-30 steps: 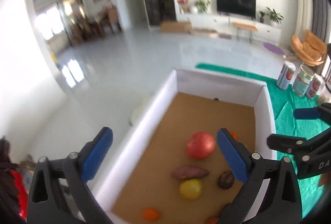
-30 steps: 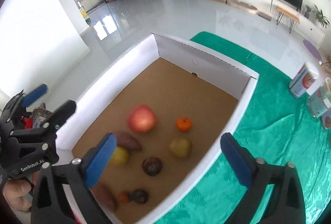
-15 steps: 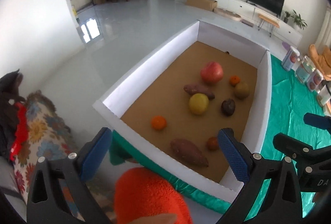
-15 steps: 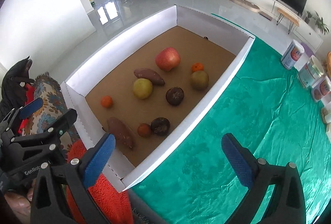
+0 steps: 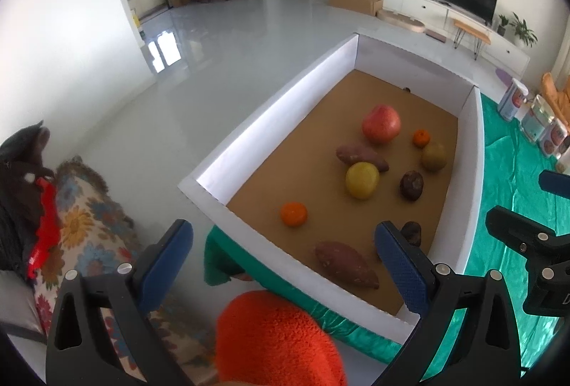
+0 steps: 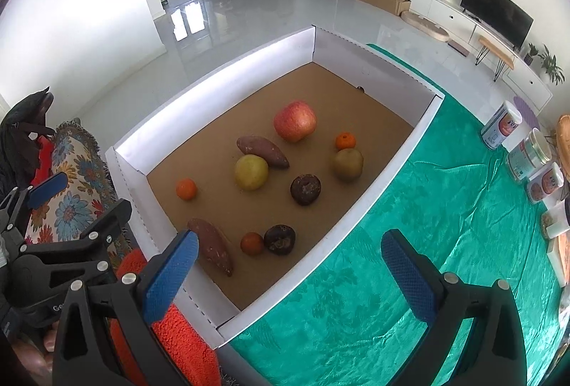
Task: Organize fruits
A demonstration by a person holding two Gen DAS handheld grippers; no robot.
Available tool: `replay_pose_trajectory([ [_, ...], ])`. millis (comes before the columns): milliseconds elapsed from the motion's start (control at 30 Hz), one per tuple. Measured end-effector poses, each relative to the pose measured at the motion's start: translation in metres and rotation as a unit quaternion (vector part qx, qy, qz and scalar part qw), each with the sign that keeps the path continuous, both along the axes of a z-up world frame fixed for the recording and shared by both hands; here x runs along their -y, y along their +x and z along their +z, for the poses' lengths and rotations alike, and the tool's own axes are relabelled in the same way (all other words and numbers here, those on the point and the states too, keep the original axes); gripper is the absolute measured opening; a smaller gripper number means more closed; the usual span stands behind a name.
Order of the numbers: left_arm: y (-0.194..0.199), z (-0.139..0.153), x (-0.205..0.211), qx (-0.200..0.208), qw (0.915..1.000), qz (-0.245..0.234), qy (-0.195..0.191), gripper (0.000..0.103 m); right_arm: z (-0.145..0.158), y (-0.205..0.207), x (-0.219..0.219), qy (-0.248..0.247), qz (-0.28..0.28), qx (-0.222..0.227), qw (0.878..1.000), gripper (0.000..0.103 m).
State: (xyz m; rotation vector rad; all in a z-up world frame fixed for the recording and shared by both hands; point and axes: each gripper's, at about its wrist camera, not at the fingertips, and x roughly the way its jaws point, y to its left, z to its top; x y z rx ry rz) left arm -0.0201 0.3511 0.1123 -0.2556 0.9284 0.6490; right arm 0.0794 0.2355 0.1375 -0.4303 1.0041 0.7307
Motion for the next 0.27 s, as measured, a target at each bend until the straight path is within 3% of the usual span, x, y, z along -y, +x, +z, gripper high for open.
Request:
replay_pose_trajectory([
  [133, -0.0024, -0.0015, -0.0053, 0.012, 0.9997, 0.001, -0.020, 0.102, -0.0040, 0.0030, -0.0003, -0.002, -0.003, -0.002, 1.000, 0.102],
  [267, -0.0031, 0.0015, -0.0031, 0.016, 0.9998, 0.004, -0.006, 0.102, -0.0055, 0.0033, -0.0028, 0.000, 0.000, -0.003, 1.000, 0.102],
])
